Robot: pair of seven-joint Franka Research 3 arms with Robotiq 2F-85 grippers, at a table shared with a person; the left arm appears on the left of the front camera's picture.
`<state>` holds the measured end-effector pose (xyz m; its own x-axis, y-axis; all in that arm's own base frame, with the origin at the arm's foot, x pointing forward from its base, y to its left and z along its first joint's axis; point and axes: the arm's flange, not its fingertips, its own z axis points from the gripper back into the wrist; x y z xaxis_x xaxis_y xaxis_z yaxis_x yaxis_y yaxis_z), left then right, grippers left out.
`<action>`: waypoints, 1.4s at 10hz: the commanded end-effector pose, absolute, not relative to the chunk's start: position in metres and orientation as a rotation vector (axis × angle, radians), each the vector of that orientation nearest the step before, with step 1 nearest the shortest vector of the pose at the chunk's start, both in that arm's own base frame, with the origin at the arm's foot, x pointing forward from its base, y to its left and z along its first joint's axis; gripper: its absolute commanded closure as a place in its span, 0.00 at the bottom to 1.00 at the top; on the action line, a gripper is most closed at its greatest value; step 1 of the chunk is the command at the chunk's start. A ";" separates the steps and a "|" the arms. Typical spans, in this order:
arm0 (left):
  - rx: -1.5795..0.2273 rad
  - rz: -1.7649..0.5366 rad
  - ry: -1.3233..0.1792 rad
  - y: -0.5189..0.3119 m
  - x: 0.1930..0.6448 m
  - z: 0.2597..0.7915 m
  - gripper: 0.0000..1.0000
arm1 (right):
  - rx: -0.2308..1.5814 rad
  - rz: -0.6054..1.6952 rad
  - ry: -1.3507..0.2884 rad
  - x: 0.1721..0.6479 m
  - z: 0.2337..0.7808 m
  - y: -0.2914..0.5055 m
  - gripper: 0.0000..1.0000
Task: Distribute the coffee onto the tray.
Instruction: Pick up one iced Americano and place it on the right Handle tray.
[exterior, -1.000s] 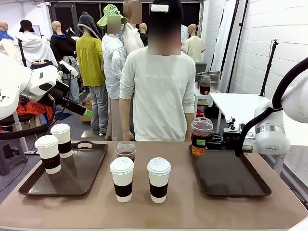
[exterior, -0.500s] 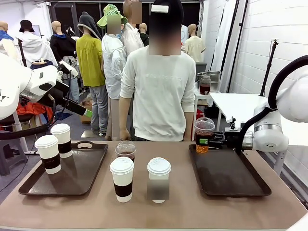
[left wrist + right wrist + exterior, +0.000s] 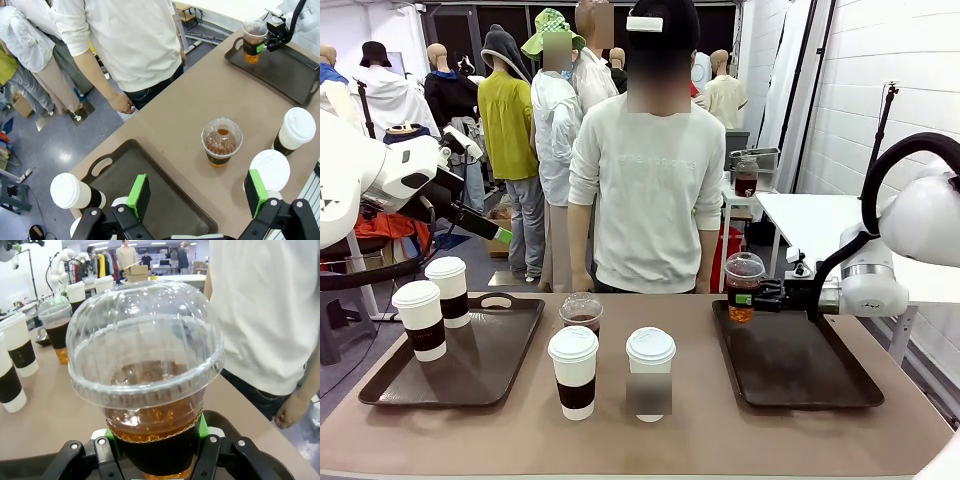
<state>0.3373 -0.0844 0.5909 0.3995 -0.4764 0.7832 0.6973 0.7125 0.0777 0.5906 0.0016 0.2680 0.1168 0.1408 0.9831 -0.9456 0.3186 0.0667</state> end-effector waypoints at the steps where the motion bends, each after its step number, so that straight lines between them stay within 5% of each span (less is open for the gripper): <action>1: -0.285 -0.758 -0.888 -0.083 0.338 0.591 0.00 | 0.964 1.027 -1.153 0.604 0.272 0.000 0.37; 14: -0.285 -0.758 -0.888 -0.083 0.338 0.591 0.00 | 0.955 0.935 -1.200 0.632 0.234 -0.004 0.37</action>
